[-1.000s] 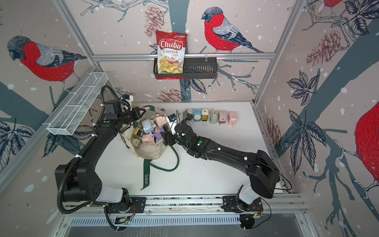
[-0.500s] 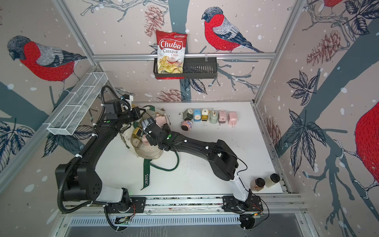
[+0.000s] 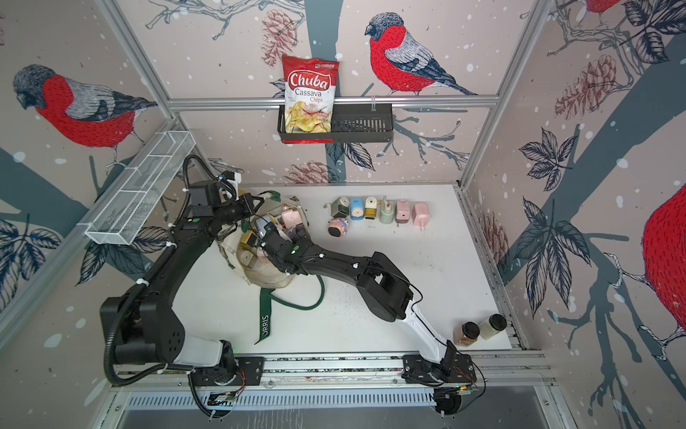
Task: Take out the pencil sharpeners from the tote bags
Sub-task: Pick up the pencil sharpener from the canvas bag.
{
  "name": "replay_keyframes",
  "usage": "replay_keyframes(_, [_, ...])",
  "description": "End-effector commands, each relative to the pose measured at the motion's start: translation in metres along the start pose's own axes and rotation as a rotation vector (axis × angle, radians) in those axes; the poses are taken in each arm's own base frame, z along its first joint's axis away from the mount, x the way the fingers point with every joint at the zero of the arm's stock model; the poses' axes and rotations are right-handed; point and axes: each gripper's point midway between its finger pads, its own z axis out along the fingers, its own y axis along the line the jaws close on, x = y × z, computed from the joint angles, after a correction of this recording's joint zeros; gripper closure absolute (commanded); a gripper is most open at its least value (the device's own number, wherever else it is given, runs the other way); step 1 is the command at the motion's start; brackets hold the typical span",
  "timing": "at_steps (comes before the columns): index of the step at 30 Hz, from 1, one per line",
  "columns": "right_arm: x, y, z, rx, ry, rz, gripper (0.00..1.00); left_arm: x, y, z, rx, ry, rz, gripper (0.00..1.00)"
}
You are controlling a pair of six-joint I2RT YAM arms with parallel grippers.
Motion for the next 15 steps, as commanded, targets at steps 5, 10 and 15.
replay_keyframes(5, [0.009,-0.004,0.018,0.044,0.044,-0.064,0.0,-0.01,-0.007,0.0,0.03,-0.034,0.028,1.0])
replay_keyframes(10, [0.013,-0.01,0.035,0.083,0.055,-0.065,0.0,-0.009,-0.008,0.0,0.031,-0.032,0.031,1.0])
replay_keyframes(15, [0.01,-0.012,0.046,0.077,0.033,-0.059,0.0,-0.01,-0.008,-0.001,0.031,-0.033,0.031,1.0])
